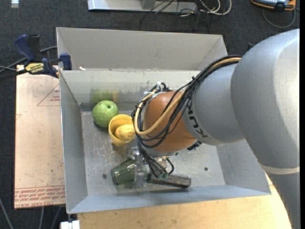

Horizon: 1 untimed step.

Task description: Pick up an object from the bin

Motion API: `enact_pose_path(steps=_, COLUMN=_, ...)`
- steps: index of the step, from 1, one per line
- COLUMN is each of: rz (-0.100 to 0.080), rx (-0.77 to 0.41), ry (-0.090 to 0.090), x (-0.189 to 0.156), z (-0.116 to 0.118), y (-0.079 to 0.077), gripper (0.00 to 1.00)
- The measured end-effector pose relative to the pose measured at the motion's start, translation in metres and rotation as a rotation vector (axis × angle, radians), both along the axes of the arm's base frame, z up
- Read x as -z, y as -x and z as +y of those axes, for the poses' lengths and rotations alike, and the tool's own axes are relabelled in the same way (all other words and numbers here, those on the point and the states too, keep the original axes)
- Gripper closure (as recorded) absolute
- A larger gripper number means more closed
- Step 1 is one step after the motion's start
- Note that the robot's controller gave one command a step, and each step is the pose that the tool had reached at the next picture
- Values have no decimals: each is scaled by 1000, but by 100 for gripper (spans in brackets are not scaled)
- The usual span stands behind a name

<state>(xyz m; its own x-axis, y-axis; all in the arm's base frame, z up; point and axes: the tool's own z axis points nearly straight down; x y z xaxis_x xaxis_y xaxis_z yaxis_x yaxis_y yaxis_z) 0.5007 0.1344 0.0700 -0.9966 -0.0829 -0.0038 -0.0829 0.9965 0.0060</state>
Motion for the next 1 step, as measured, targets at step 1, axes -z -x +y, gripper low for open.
enact_pose_path(steps=1, rz=-1, rx=-52, ry=-1, x=-117, z=0, y=-3, gripper=100)
